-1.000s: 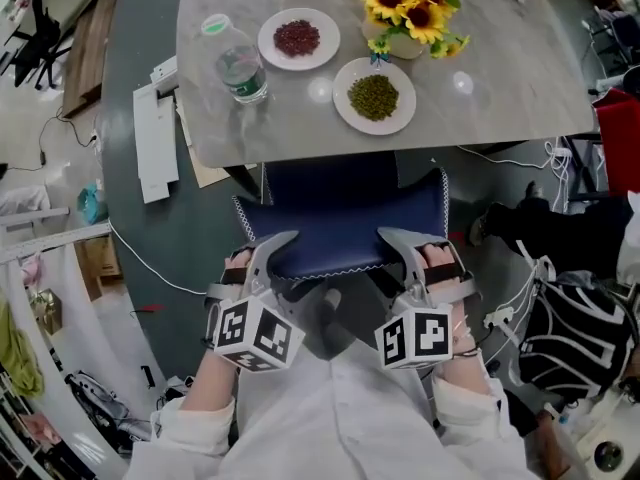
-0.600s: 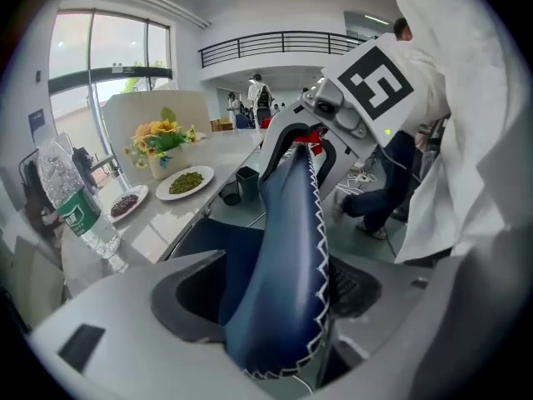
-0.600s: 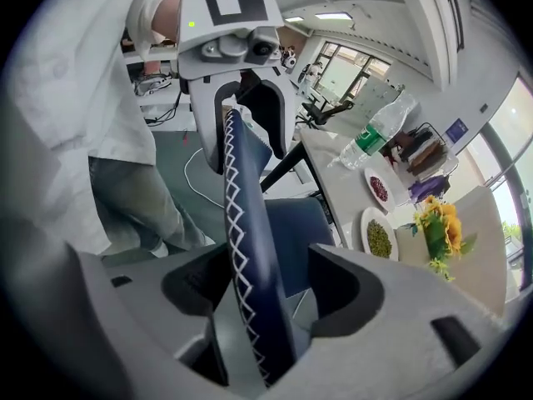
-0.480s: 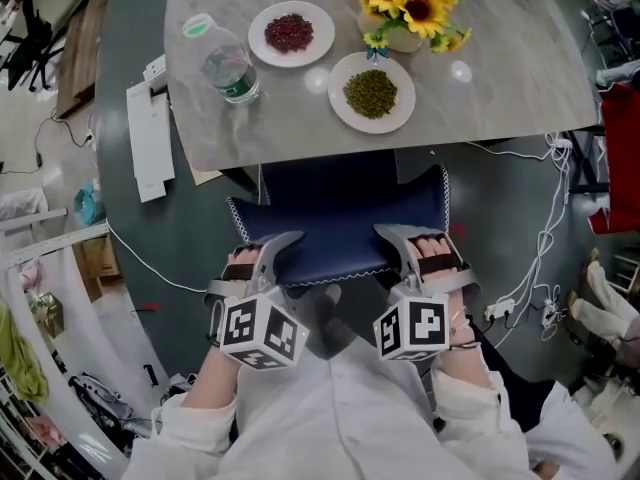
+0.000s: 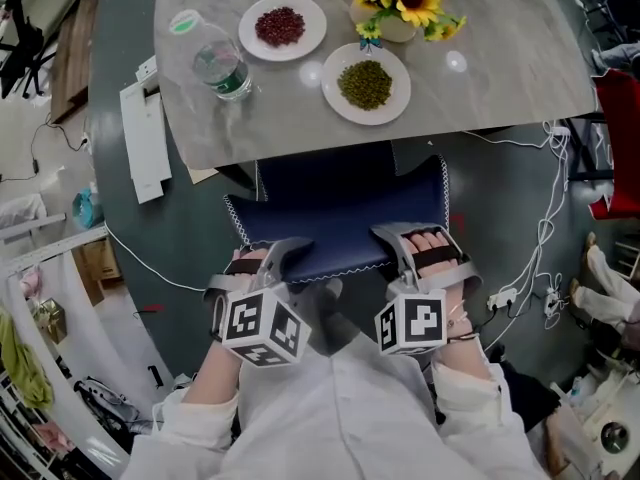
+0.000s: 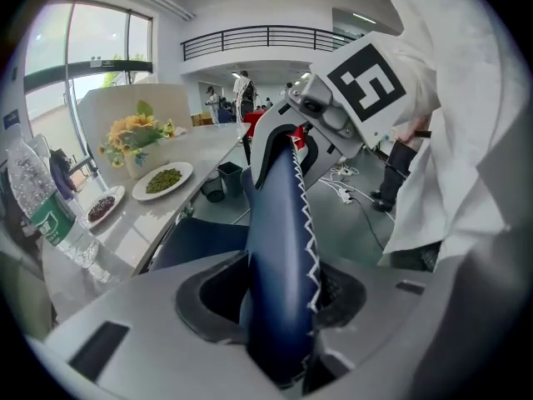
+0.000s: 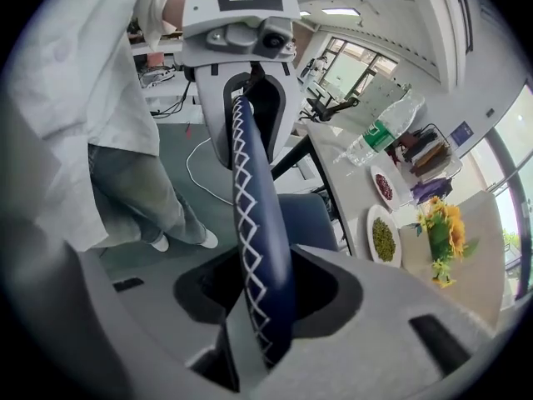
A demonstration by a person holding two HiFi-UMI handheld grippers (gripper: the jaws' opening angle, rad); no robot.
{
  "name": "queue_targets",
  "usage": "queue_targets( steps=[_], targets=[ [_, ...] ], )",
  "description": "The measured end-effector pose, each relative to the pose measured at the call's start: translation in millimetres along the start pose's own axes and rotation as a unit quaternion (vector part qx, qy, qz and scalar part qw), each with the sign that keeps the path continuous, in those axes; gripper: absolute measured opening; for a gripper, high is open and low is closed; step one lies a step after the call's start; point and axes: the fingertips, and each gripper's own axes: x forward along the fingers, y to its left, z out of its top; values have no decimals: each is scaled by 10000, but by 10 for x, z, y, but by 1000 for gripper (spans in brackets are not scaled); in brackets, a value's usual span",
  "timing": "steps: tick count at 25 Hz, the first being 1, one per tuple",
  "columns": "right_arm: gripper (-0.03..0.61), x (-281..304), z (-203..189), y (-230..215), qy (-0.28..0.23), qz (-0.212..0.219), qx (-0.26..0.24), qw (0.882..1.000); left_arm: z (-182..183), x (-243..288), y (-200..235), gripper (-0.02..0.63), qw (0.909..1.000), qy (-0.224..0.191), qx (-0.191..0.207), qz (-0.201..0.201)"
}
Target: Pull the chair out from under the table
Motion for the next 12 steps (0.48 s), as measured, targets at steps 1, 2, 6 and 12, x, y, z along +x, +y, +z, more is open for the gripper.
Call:
queue_targets(
  steps=[1, 2, 6, 12],
  targets=[
    [144, -1, 0, -3, -9, -25, -26, 10000, -6, 9, 0, 163, 10000, 46, 49, 9],
    [140, -2, -1, -5, -15, -33, -48, 10000, -10, 15, 1, 156, 9999, 87, 96, 20],
    [130, -5, 2, 2, -5, 51, -31, 10000, -6, 9, 1, 126, 9995, 102, 238, 164],
    [129, -5, -3, -1, 1, 97, 3, 10000, -1, 12, 5, 120, 9994, 118, 269, 176]
  ],
)
